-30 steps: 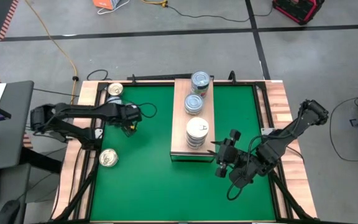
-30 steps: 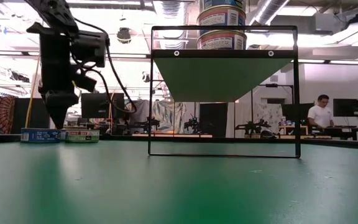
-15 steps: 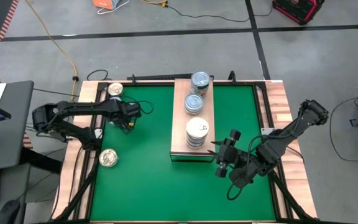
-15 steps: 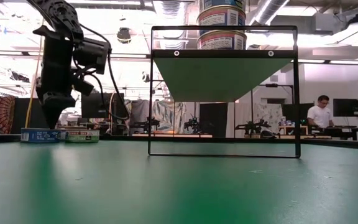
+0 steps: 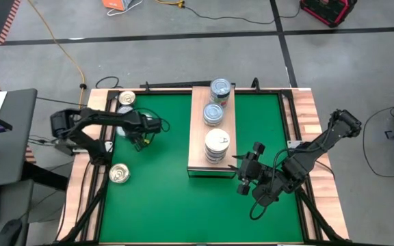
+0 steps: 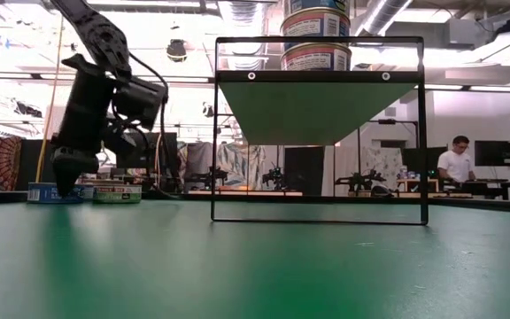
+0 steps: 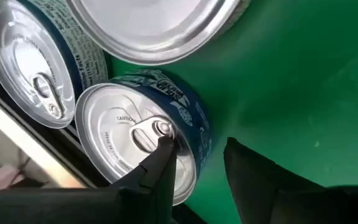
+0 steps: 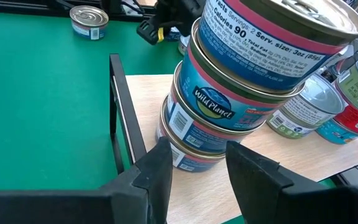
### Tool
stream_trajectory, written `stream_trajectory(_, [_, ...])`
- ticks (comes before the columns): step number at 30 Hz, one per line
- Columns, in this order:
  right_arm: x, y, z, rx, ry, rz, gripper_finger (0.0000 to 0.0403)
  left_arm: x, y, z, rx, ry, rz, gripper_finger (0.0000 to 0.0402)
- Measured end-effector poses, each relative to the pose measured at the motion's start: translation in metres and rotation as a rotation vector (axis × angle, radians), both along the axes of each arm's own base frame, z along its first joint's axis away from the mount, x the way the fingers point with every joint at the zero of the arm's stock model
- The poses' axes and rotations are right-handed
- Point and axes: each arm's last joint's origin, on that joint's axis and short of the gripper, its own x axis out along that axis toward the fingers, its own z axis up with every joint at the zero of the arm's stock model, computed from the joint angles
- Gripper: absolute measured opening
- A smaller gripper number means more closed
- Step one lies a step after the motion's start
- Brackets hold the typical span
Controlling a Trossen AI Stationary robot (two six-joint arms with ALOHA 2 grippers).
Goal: Stack canned seafood by type on shelf
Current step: Stack the blue tuna can on top of the blue tuna can on the shelf
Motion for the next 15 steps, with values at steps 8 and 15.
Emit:
stream_trajectory(8, [0.0, 0.0, 0.0, 0.0, 0.001, 0.001, 0.0179, 0.017, -0.019, -0.004, -0.014, 0.082, -0.112, 0.0074])
stream_trajectory(15, [0.0, 0.0, 0.0, 0.0, 0.002, 0.001, 0.0179, 0.036, -0.05, 0.012, -0.214, -0.178, -0.167, 0.0018])
